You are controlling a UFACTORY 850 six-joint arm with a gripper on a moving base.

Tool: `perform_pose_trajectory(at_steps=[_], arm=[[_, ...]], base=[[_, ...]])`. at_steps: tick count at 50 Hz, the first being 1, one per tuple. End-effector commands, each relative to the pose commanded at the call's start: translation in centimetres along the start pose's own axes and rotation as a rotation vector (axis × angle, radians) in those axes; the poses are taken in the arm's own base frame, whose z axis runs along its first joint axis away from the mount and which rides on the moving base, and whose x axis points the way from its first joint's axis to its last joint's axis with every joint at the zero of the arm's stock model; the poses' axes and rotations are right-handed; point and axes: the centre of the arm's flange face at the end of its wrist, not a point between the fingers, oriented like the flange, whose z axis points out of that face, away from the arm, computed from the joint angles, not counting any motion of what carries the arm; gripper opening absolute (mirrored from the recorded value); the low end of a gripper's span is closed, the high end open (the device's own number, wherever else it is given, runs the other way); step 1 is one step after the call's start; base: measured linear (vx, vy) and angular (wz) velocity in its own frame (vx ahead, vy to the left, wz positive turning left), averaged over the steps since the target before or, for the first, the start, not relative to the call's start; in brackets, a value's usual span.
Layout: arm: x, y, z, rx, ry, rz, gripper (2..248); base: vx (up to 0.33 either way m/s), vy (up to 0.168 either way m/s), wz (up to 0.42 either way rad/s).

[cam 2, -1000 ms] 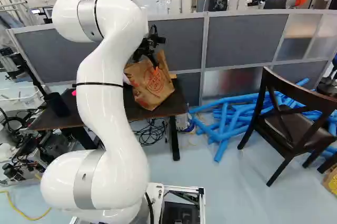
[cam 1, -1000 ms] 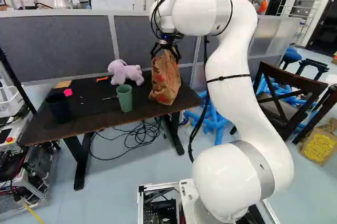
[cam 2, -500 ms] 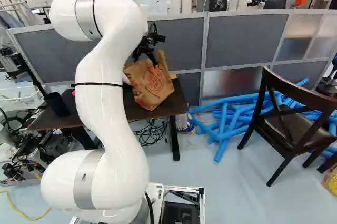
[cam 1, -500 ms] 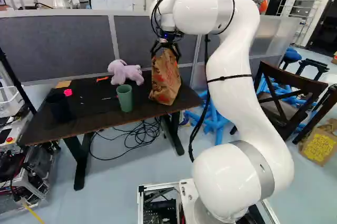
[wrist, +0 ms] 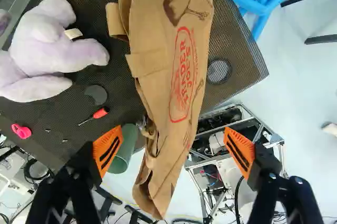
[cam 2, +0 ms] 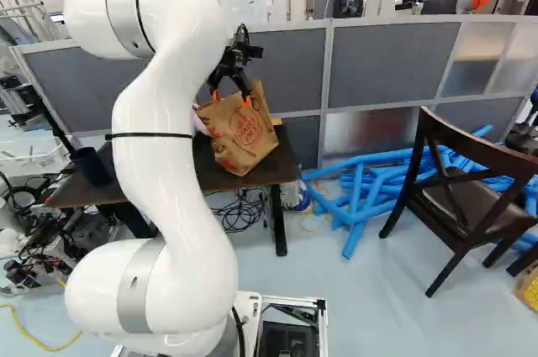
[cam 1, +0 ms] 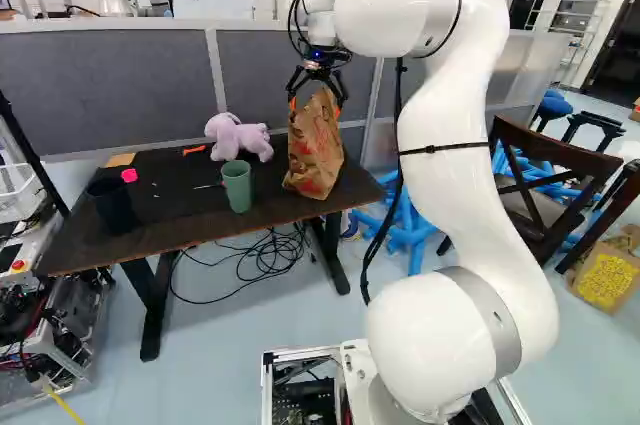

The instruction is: Pick up the bag on the ground and place it on the table

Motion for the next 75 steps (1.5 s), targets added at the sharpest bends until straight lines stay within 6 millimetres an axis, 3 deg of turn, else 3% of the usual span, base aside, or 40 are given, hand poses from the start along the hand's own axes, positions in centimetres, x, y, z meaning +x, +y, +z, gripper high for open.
perform_pose_trajectory(at_steps=[46, 75], arm=[[-3.3, 1.6, -7.3, 0.028, 0.044, -0.006, 247], [-3.5, 1.7, -7.7, 0.031, 0.05, -0.006, 247]], base=[[0.0, 0.0, 0.0], [0.0, 0.0, 0.0]])
